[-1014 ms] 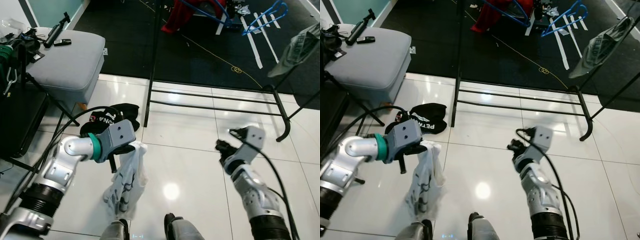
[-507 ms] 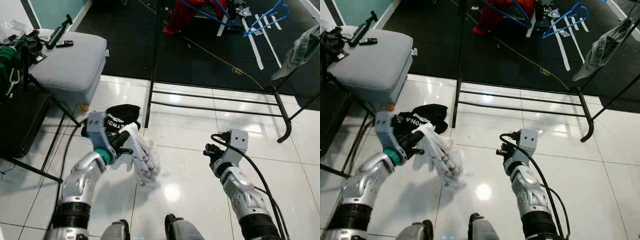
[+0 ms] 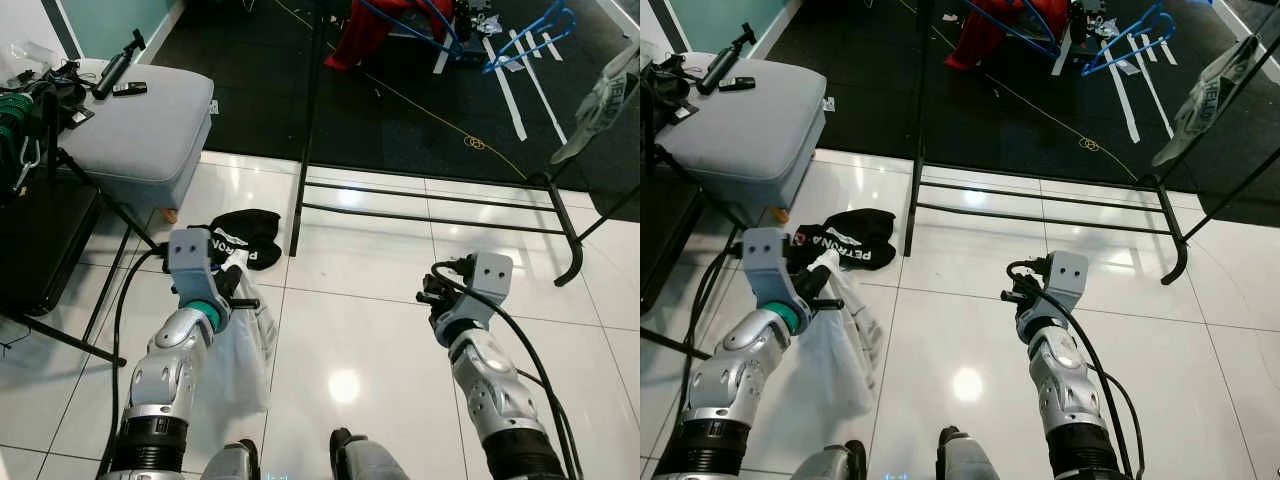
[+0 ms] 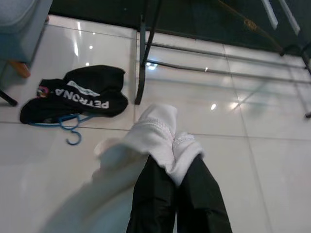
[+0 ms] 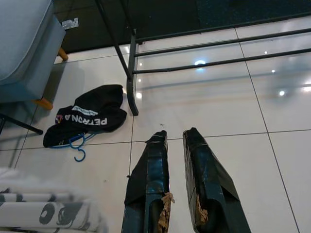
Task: Hang hanger
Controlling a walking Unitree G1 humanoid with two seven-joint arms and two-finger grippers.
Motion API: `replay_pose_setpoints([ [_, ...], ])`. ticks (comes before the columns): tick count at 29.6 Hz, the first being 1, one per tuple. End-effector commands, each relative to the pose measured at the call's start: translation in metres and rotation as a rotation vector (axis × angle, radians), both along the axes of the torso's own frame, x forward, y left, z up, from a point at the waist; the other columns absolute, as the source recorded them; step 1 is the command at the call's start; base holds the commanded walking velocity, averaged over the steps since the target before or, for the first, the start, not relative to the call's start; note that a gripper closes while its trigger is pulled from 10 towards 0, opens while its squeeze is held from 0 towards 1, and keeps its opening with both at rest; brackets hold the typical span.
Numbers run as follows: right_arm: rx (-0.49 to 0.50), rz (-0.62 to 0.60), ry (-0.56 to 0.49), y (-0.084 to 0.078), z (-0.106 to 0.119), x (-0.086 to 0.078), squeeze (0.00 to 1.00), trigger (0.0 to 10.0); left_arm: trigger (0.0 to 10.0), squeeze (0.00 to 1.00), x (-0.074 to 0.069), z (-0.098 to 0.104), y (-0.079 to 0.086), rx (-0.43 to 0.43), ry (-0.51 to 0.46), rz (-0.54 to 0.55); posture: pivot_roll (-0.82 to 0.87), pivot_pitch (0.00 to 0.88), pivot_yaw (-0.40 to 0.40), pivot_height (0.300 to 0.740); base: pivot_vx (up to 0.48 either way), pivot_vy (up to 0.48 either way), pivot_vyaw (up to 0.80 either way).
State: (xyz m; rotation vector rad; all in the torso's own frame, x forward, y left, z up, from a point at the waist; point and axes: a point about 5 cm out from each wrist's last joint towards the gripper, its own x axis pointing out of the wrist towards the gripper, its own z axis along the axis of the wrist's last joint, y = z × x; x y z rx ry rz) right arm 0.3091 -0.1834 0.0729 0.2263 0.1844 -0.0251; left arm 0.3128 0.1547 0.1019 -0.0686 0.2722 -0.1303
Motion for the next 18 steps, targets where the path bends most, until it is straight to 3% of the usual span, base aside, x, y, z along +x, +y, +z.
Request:
replay_pose_setpoints([
  [1, -0.015, 0.000, 0.012, -0.002, -0.005, -0.004, 0.00, 10.0, 10.0, 0.00, 0.000, 0.006, -0.006, 0.065, -0.021, -0.060, -0.05, 0.109, 0.021, 0.740, 0.000, 0.000, 0.00],
  [3, 0.002, 0.015, 0.021, 0.002, -0.004, -0.003, 0.00, 10.0, 10.0, 0.00, -0.005, 0.008, -0.012, 0.146, -0.039, -0.166, -0.04, 0.098, 0.022, 0.740, 0.000, 0.000, 0.00],
  [8, -0.002, 0.006, 0.055, 0.003, -0.006, -0.003, 0.00, 10.0, 10.0, 0.00, -0.006, 0.007, -0.013, 0.127, -0.028, -0.171, -0.04, 0.097, 0.020, 0.740, 0.000, 0.000, 0.00],
  [9, -0.009, 0.002, 0.073, 0.004, -0.007, -0.001, 0.00, 10.0, 10.0, 0.00, -0.007, 0.008, -0.013, 0.049, -0.026, -0.158, -0.03, 0.094, 0.016, 0.740, 0.000, 0.000, 0.00],
  [10, -0.009, 0.002, 0.073, 0.004, -0.007, -0.001, 0.00, 10.0, 10.0, 0.00, -0.007, 0.008, -0.013, 0.049, -0.026, -0.158, -0.03, 0.094, 0.016, 0.740, 0.000, 0.000, 0.00],
  [12, -0.049, 0.018, 0.034, 0.007, -0.003, 0.001, 0.00, 10.0, 10.0, 0.00, -0.009, 0.004, -0.008, -0.057, -0.026, -0.068, -0.03, 0.091, 0.015, 0.740, 0.000, 0.000, 0.00],
  [14, -0.049, 0.018, 0.034, 0.007, -0.003, 0.001, 0.00, 10.0, 10.0, 0.00, -0.009, 0.004, -0.008, -0.057, -0.026, -0.068, -0.03, 0.091, 0.015, 0.740, 0.000, 0.000, 0.00],
  [15, -0.057, 0.023, 0.011, 0.009, -0.002, 0.002, 0.00, 10.0, 10.0, 0.00, -0.010, 0.000, -0.005, -0.088, -0.018, -0.017, -0.04, 0.088, 0.015, 0.740, 0.000, 0.000, 0.00],
  [18, -0.049, 0.019, -0.004, 0.010, -0.001, 0.002, 0.00, 10.0, 10.0, 0.00, -0.011, -0.005, -0.003, -0.052, -0.015, 0.009, -0.03, 0.085, 0.008, 0.740, 0.000, 0.000, 0.00],
])
